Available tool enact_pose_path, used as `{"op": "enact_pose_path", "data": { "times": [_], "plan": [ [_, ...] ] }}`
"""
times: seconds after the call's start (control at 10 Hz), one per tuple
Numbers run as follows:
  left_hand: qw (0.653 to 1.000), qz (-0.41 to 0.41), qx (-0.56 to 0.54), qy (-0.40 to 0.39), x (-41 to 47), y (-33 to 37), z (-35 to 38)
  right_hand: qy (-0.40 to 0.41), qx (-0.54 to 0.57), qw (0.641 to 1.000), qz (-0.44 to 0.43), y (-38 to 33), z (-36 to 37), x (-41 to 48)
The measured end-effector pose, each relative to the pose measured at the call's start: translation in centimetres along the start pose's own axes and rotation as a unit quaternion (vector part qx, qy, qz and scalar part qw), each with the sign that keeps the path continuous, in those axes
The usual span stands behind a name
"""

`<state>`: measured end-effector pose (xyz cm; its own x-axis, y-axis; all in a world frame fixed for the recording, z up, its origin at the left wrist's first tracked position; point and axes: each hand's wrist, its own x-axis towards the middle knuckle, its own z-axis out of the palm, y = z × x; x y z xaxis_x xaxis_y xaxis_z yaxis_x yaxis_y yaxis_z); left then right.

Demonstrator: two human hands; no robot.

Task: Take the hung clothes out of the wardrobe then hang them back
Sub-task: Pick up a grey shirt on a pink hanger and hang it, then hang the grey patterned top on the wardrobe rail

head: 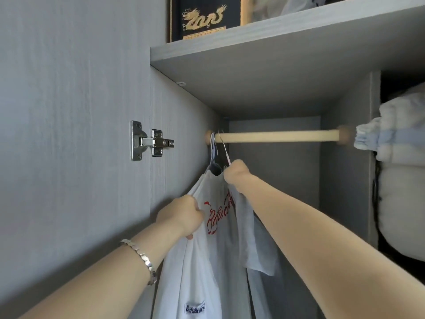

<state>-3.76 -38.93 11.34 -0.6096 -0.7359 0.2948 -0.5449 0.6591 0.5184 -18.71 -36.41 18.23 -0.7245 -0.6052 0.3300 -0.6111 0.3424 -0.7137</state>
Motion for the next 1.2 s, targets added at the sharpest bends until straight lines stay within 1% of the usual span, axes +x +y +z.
{"op": "enact_pose_path", "data": {
  "times": [0.1,0.2,0.3,0.4,0.5,0.6,0.7,0.8,0.9,1.0,1.1,1.2],
  "plan": [
    [1.0,-0.002,0.024,-0.006,0.8,-0.4,0.5,-0.046,-0.021,0.998,-0.034,0.0,2.3,0.2],
    [0.999,-0.006,0.05,0.002,0.8,-0.5,0.8,-0.06,-0.032,0.996,-0.048,0.4,3.4,-0.1],
    [0.997,0.015,0.067,0.017,0.4,-0.5,1.0,-0.068,-0.032,0.994,-0.078,1.0,3.6,-1.4],
    [0.996,0.022,0.085,0.024,-1.2,-0.3,1.3,-0.127,-0.049,0.989,-0.052,3.1,3.0,-4.8],
    [0.994,0.038,0.105,0.011,-4.3,0.0,1.8,-0.2,-0.117,0.972,0.043,6.8,2.5,-9.7],
    [0.99,0.076,0.1,-0.058,-8.5,0.1,3.2,-0.219,-0.147,0.959,0.105,10.4,1.1,-16.3],
    [0.978,0.127,0.111,-0.125,-13.2,0.6,5.3,-0.197,-0.148,0.961,0.128,13.4,-1.5,-23.5],
    [0.951,0.184,0.124,-0.217,-18.5,2.2,8.8,-0.144,-0.146,0.961,0.184,16.8,-3.9,-30.8],
    [0.904,0.259,0.138,-0.31,-24.2,4.9,13.2,-0.125,-0.153,0.946,0.256,20.9,-7.0,-38.8],
    [0.862,0.325,0.155,-0.357,-30.6,8.9,17.4,-0.106,-0.144,0.926,0.333,25.0,-11.3,-48.1],
    [0.822,0.365,0.104,-0.424,-38.4,13.8,21.3,-0.061,-0.161,0.896,0.409,28.5,-16.2,-58.0],
    [0.772,0.382,0.044,-0.506,-47.7,19.2,24.7,-0.022,-0.185,0.862,0.472,30.9,-21.1,-68.3]
  ]
}}
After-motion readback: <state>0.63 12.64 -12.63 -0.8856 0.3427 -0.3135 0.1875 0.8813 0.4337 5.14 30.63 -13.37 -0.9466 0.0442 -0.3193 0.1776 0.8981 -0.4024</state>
